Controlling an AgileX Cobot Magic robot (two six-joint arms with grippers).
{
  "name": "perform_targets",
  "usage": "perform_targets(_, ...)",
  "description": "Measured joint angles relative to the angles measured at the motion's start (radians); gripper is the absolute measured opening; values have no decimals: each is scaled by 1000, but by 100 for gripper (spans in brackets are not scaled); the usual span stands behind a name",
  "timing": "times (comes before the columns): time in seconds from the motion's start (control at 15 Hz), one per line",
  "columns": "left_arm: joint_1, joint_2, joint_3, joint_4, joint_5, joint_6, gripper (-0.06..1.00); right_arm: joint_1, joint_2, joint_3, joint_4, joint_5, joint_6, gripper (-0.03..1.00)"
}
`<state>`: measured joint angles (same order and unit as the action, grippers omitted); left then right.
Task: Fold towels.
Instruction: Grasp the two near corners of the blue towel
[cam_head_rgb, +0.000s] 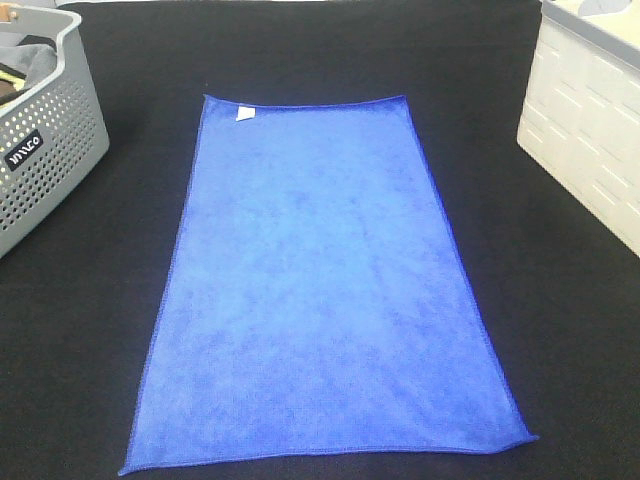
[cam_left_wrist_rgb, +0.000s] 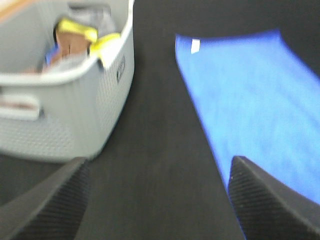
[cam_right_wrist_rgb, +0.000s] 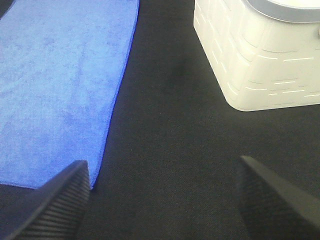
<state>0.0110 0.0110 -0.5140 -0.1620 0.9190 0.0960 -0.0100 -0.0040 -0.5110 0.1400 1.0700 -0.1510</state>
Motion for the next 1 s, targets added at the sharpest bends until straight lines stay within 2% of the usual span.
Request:
perform_targets(0.07, 0, 0, 0, 0, 0, 0, 73, 0, 0, 0, 0, 0, 0, 76)
perform_targets(0.13, 0, 25, 9, -22, -97, -5, 73, 0, 12, 0, 0, 0, 3, 76)
perform_targets(0.2, 0, 73, 39, -49, -236, -10, 73, 0, 42, 0, -2, -6, 18, 76)
perform_targets(0.27, 0, 122, 69, -60, -314, -11, 73, 0, 85, 0, -3, -16, 40, 76)
perform_targets(0.4, 0, 235, 114, -75, -403, -11, 73, 0, 207, -9, -8, -61, 76, 76)
perform_targets(0.47, 0, 308, 122, -102, -425, -11, 73, 0, 279, -13, -8, -100, 78, 76)
perform_targets(0.8, 0, 687, 123, -358, -477, -12, 73, 0, 664, -14, 2, -362, 131, 76)
perform_targets(0.87, 0, 810, 123, -430, -480, 11, 73, 0, 738, -14, 13, -387, 134, 75)
perform_targets(1.0, 0, 962, 109, -522, -467, 104, 73, 0, 878, -18, 47, -412, 134, 74)
